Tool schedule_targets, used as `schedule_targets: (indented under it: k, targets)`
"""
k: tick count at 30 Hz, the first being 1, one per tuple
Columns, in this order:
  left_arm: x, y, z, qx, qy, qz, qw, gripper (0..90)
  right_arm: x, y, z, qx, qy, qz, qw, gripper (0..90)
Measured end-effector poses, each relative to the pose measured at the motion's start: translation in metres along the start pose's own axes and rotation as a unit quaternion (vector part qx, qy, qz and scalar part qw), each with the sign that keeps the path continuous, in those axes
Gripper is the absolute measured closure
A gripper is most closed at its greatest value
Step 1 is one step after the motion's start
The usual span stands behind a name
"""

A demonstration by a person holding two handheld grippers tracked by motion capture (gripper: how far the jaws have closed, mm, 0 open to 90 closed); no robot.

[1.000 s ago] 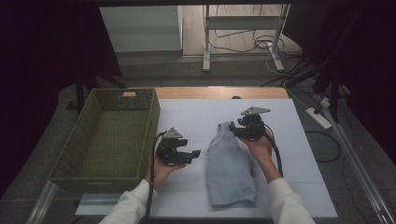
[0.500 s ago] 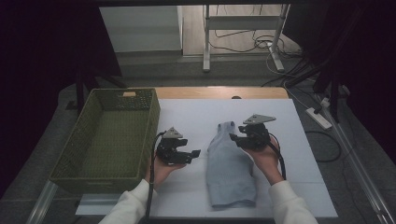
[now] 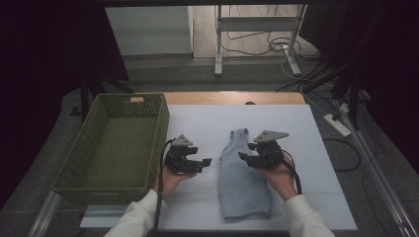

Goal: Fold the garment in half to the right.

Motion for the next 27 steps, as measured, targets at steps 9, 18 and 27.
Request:
schedule_targets:
  k: [9,18,27]
  targets:
    - [-0.001,0.000,0.000,0.001,0.000,0.001,1.0000,25.6,-0.009,-0.016,0.009,0.000,0.010,0.003,0.9999,50.4]
    - [0.000,0.000,0.001,0.002,0.000,0.001,1.0000,25.6,-0.023,-0.039,0.016,-0.023,0.013,0.020,0.9995,80.1]
    - [-0.001,0.000,0.000,0.001,-0.002,0.001,1.0000,25.6,-0.021,-0.075,0.019,-0.055,0.011,0.013,0.9983,87.7]
Point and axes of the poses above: each handheld gripper's, and its own axes: z roughly backward along the jaws, y roughly out of its top, x roughly to its right, the point moved 9 cm from there along -z, roughly forward along the jaws, and after that the axes turned 14 degrees about -x, right-handed, at the moved point
